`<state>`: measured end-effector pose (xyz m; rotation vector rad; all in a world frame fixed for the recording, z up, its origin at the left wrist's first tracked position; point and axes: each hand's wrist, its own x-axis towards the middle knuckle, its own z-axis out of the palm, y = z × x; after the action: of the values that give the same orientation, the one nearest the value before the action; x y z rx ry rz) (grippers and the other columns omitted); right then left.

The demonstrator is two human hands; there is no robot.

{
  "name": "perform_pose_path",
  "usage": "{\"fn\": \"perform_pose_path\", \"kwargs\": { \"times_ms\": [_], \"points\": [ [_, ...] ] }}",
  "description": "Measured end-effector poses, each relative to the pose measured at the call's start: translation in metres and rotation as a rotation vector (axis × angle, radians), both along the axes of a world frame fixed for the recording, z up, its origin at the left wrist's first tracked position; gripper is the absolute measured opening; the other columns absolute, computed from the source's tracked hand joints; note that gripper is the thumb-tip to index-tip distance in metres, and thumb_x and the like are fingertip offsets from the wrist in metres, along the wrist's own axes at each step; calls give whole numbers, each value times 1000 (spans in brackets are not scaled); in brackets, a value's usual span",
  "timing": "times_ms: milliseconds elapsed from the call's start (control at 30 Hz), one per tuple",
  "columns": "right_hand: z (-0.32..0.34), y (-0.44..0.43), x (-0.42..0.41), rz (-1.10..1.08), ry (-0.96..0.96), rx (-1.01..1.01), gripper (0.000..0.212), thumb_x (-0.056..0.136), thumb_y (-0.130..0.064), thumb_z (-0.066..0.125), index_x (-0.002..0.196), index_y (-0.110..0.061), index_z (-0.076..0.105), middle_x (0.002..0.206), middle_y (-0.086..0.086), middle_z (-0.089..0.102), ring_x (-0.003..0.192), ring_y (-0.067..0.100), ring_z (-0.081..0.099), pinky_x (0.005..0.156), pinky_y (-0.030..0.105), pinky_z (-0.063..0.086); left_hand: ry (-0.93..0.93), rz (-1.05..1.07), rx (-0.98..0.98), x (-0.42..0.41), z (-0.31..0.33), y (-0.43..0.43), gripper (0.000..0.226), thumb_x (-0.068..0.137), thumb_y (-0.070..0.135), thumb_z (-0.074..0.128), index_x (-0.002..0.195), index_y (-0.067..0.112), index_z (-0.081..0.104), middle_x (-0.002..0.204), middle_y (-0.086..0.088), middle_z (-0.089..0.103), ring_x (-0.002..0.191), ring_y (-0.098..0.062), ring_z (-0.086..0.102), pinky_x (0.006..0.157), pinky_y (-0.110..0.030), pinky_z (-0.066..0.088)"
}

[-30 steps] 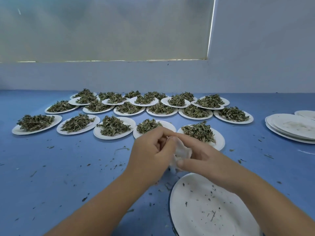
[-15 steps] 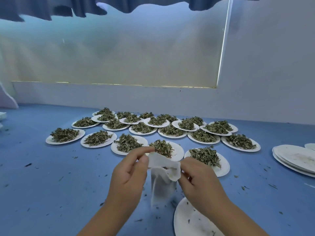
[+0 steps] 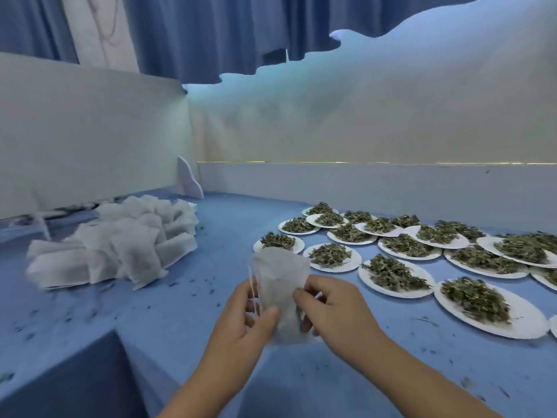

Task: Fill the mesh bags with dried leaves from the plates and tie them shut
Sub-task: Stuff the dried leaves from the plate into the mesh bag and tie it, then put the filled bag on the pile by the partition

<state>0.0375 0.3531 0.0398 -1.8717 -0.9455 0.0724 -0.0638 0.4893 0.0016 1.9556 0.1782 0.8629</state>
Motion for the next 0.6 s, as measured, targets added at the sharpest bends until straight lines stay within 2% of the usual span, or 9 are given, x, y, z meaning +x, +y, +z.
{"fn": "perform_pose_path", "kwargs": {
  "times_ms": [67,167,300,367,467,600],
  "points": [
    [-9,43,-8,45,151,59,26,91,-20,57,70,-4,56,60,12,63,46,11,57,53,29,48,43,70,30,-15,-1,35,36,78,37,64,105,58,51,103,28,61,89,3,59,67,-11,47],
    [-30,98,-19,101,333,100,22,90,-16,57,70,-6,56,56,11,60,43,14,56,47,26,47,139,200,175,-33,-9,82,32,82,29,68,105,48,55,103,31,60,95,4,57,72,-10,43],
    [-52,137,-23,166,534,182,10,92,-15,58,85,-13,65,76,1,66,50,19,61,46,28,46,162,361,219,-43,-13,129,24,81,27,68,92,46,58,96,36,59,91,11,53,70,-3,37],
    [-58,142,-16,152,630,201,8,93,-15,59,95,-12,66,79,4,66,51,20,58,46,28,45,146,440,148,-36,-13,156,17,81,28,67,85,42,60,88,30,62,83,9,55,63,-6,39],
    [-62,140,-5,190,881,335,13,94,-11,55,92,-2,65,70,7,60,49,15,52,43,23,41,100,586,27,-17,-15,201,8,82,31,68,81,32,60,73,6,60,66,-6,52,57,-19,40],
    [-62,135,0,263,1005,362,19,95,-9,51,88,2,65,66,7,58,52,14,49,46,22,37,108,711,-1,20,-17,250,21,83,31,65,83,11,58,70,-2,54,61,-11,45,56,-28,38]
  ]
}}
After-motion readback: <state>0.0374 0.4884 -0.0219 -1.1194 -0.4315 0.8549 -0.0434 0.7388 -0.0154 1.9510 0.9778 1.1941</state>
